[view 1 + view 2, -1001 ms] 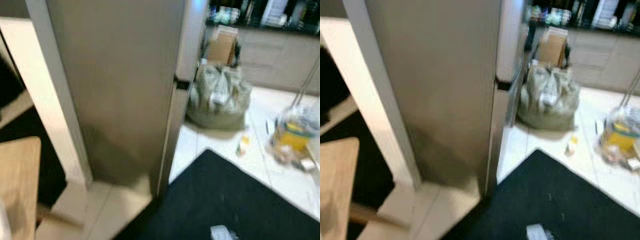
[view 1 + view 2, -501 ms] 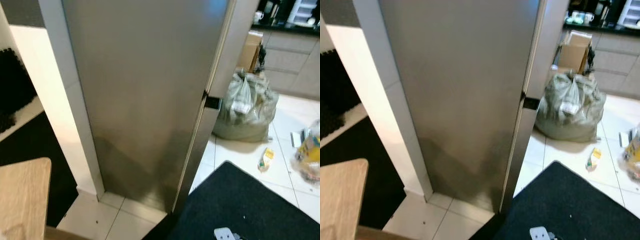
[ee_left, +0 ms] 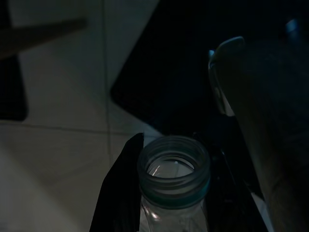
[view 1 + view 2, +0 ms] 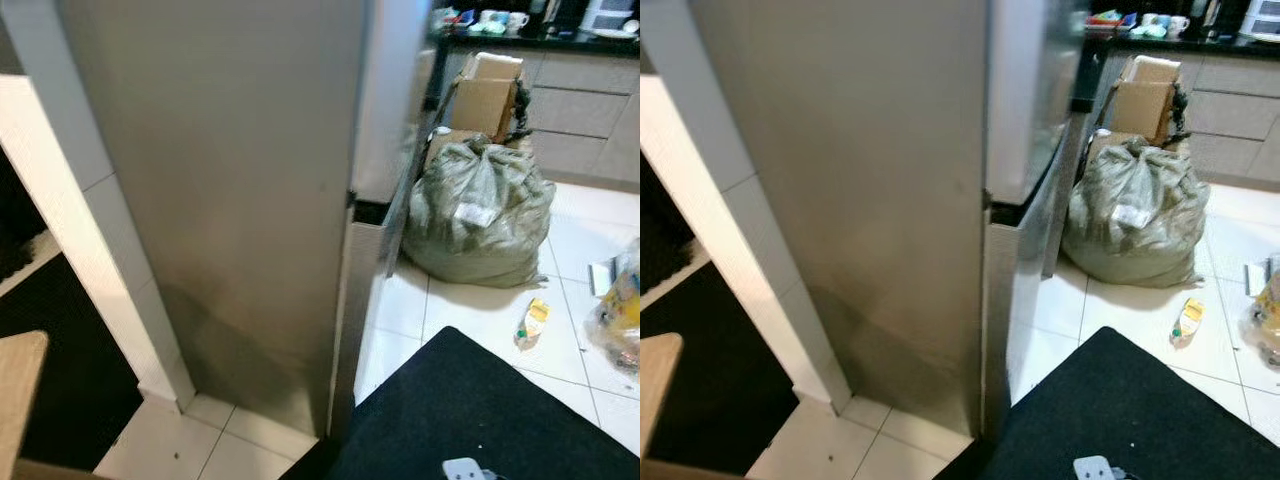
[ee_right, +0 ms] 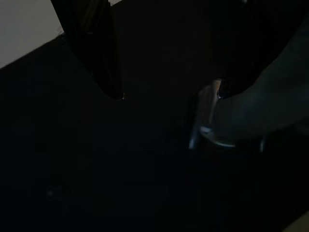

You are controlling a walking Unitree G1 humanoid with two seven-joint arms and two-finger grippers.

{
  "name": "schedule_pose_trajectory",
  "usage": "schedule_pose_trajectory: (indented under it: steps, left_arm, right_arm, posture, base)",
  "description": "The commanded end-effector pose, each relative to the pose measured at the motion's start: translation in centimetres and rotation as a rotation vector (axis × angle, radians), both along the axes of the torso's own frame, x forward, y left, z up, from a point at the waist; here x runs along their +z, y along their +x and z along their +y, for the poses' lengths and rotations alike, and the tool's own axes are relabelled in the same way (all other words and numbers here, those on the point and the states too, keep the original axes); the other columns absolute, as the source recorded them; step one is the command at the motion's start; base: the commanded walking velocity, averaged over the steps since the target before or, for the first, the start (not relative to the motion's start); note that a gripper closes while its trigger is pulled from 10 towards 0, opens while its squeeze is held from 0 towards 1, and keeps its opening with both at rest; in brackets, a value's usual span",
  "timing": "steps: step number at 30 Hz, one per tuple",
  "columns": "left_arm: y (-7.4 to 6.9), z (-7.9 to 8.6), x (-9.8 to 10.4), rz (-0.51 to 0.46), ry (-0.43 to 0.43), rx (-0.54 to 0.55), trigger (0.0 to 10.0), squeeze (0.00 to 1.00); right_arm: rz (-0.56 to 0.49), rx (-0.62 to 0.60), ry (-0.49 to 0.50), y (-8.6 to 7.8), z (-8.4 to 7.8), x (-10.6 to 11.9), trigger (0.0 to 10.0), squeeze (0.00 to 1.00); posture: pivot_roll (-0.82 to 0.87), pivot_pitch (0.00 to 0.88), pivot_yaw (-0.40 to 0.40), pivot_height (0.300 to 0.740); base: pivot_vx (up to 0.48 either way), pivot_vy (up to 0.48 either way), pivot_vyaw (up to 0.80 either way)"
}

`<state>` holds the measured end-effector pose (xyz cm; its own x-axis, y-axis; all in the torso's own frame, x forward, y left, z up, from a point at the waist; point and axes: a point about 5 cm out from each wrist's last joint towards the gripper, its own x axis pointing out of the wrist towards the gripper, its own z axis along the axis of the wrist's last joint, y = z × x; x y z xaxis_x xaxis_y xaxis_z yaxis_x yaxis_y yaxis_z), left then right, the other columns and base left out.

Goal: Restocking fridge

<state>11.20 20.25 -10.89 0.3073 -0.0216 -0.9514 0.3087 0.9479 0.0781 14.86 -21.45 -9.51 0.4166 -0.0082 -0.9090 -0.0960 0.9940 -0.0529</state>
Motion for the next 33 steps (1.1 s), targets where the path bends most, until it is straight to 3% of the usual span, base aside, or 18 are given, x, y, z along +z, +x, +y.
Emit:
schedule_pose_trajectory:
  steps: [1, 4, 7, 8, 11, 12, 16, 19, 22, 26, 31, 33]
  left_arm:
    - [-0.3, -0.5, -0.1, 0.008, -0.021, 0.007, 10.0, 0.0]
    - [-0.3, -0.5, -0.1, 0.008, -0.022, 0.005, 10.0, 0.0]
    - [-0.3, -0.5, -0.1, 0.009, -0.022, 0.002, 10.0, 0.0]
    - [-0.3, -0.5, -0.1, 0.009, -0.022, 0.002, 10.0, 0.0]
    - [-0.3, -0.5, -0.1, 0.01, -0.021, -0.001, 10.0, 0.0]
    - [-0.3, -0.5, -0.1, 0.01, -0.021, -0.001, 10.0, 0.0]
    - [-0.2, -0.4, -0.1, 0.008, -0.019, -0.002, 10.0, 0.0]
    - [-0.2, -0.4, -0.1, 0.008, -0.019, -0.002, 10.0, 0.0]
    - [-0.2, -0.5, -0.1, 0.009, -0.022, -0.004, 10.0, 0.0]
    - [-0.2, -0.6, -0.1, 0.01, -0.024, -0.004, 10.0, 0.0]
    - [-0.2, -0.6, -0.1, 0.009, -0.022, 0.0, 10.0, 0.0]
    - [-0.3, -0.6, -0.2, 0.009, -0.021, 0.002, 10.0, 0.0]
  right_arm:
    - [0.003, -0.012, 0.01, -0.2, 0.2, -0.1, 10.0, 0.0]
    - [-0.043, -0.002, 0.016, 0.9, 0.2, 0.3, 10.0, 0.0]
    - [-0.133, 0.007, 0.041, 3.3, 0.5, 1.4, 10.0, 0.0]
    - [-0.133, 0.007, 0.041, 3.3, 0.5, 1.4, 10.0, 0.0]
    - [-0.242, 0.03, 0.074, 6.2, 1.1, 2.9, 10.0, 0.0]
    - [-0.242, 0.03, 0.074, 6.2, 1.1, 2.9, 10.0, 0.0]
    - [-0.36, 0.083, 0.098, 9.7, 2.1, 5.1, 10.0, 0.0]
    - [-0.375, 0.09, 0.102, 10.1, 2.3, 5.4, 10.0, 0.0]
    - [-0.451, 0.154, 0.134, 12.3, 3.6, 7.0, 10.0, 0.0]
    - [-0.468, 0.206, 0.142, 12.9, 4.5, 7.5, 10.0, 0.0]
    - [-0.395, 0.199, 0.113, 11.6, 4.3, 6.3, 10.0, 0.0]
    - [-0.327, 0.193, 0.088, 10.0, 3.9, 5.0, 10.0, 0.0]
  posture:
    - [-0.02, 0.0, 0.003, 0.74]
    - [-0.02, 0.0, 0.004, 0.74]
    - [-0.02, 0.0, 0.004, 0.74]
    - [-0.02, 0.0, 0.004, 0.74]
    - [-0.03, 0.0, 0.005, 0.74]
    - [-0.03, 0.0, 0.005, 0.74]
    - [-0.02, 0.0, 0.0, 0.74]
    - [-0.02, 0.0, 0.0, 0.74]
    - [-0.02, 0.0, -0.001, 0.74]
    - [-0.02, 0.0, -0.003, 0.74]
    - [-0.02, 0.0, -0.005, 0.74]
    - [-0.02, 0.0, -0.007, 0.74]
  base:
    - [0.0, 0.0, 0.0]
    - [0.0, 0.0, 0.0]
    - [0.0, 0.0, 0.0]
    - [0.0, 0.0, 0.0]
    - [0.0, 0.0, 0.0]
    - [0.0, 0.0, 0.0]
    - [0.0, 0.0, 0.0]
    - [0.0, 0.0, 0.0]
    - [0.0, 0.0, 0.0]
    - [0.0, 0.0, 0.0]
    - [0.0, 0.0, 0.0]
    - [0.0, 0.0, -0.39]
